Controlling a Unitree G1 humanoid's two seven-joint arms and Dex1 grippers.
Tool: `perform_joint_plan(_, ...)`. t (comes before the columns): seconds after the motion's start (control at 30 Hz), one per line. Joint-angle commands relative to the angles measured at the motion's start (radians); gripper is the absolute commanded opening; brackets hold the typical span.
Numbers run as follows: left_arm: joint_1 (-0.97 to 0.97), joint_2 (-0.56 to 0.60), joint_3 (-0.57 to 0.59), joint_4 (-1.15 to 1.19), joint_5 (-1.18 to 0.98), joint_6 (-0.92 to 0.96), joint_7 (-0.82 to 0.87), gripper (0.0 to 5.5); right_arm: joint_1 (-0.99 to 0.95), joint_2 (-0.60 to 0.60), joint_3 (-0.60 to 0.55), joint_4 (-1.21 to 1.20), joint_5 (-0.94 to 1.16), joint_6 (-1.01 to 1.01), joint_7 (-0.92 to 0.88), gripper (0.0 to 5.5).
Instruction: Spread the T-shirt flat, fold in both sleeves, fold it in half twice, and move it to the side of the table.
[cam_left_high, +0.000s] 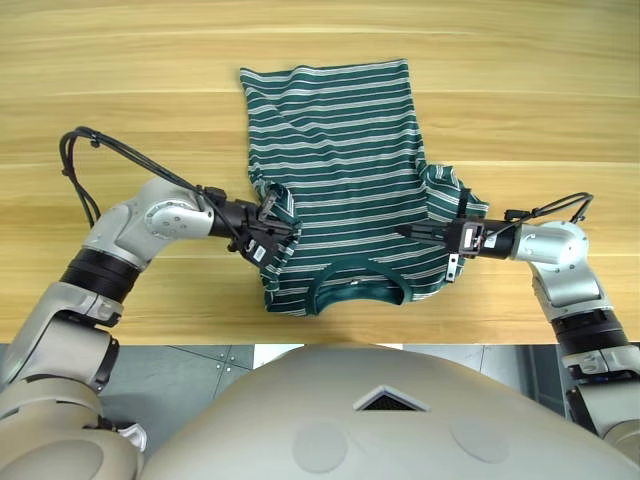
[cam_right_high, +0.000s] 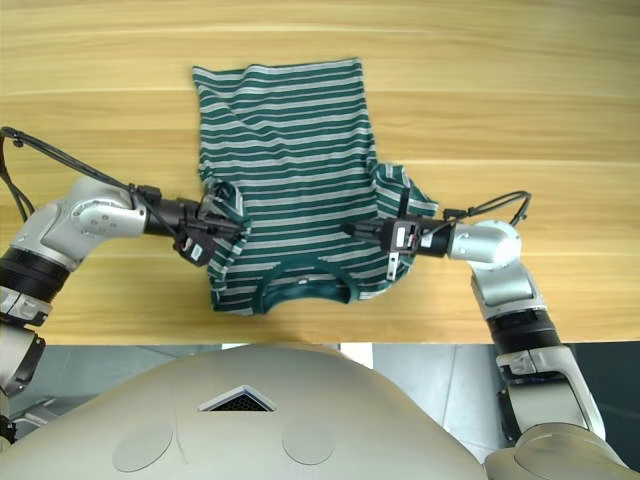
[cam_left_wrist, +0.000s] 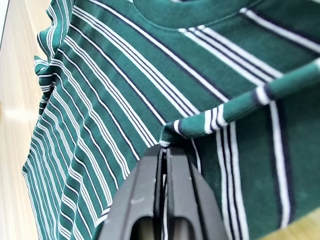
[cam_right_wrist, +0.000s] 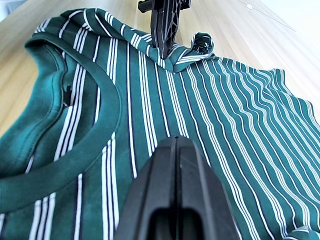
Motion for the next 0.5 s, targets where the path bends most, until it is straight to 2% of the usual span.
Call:
perform_joint_plan(0.03,-0.007,-0.004,-0.012,-0.011,-0.005,-0.001,-0.014,0.02,-0.004,0.005,-0.002,-0.009,-0.002,-0.004,-0.005,0.0)
perform_joint_plan(0.37,0.014,0.008,-0.01,-0.055,-0.029,0.029,-0.035,0.02,-0.009,0.01,0.002,-0.015,-0.002,0.0,-0.004,0.0)
perform_joint_plan(0.5,0.016,0.004,-0.009,-0.066,-0.043,0.047,-0.049,0.58,-0.009,0.012,0.0,-0.021,-0.003,0.004,-0.004,0.0)
